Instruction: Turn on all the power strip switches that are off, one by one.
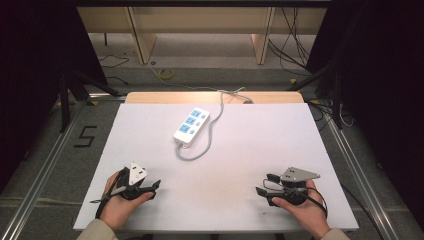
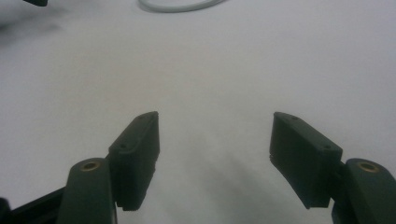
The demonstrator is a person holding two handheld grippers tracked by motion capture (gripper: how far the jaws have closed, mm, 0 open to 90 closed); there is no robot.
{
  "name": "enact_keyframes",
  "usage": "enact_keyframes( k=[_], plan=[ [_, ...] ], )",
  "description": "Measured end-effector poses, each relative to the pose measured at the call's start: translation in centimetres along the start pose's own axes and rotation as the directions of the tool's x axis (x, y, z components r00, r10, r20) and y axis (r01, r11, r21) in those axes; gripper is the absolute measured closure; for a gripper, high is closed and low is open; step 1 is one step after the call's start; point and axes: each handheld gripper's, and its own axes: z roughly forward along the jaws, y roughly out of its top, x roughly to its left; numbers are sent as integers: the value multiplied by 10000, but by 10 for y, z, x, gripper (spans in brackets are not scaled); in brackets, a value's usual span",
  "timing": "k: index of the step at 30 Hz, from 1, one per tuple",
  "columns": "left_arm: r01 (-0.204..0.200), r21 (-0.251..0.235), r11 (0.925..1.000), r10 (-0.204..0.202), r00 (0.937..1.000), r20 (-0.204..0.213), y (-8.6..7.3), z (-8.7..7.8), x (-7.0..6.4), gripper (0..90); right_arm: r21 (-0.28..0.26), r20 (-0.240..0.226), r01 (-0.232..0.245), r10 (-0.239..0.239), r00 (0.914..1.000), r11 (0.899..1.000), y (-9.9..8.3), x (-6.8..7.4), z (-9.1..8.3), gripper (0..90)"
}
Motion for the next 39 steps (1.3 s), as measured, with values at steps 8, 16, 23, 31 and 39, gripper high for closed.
enact_keyframes(
  k=[8, 16, 23, 31, 39],
  plan=[
    [36, -5, 10000, -36, 9997, -240, -1, -2, 1, 347, -1, -23, 61, -61, 10000, 10000, 1, 1, 0, 341],
    [71, 57, 10000, -66, 9973, -726, 5, -5, 4, 558, -30, -49, 16, -16, 10000, 10000, 1, 2, 1, 340],
    [106, 24, 9999, -104, 9964, -841, 14, -7, 7, 874, -22, -80, 25, -25, 10000, 10000, 1, 2, 2, 341],
    [251, -63, 9997, -254, 9981, -561, 18, -6, 6, 892, 46, -102, -12, 12, 9999, 10000, 1, 2, 2, 340],
    [502, 199, 9985, -494, 9981, -364, 20, -5, 6, 894, 43, -72, -64, 64, 10000, 10000, 0, 2, 2, 340]
  ],
)
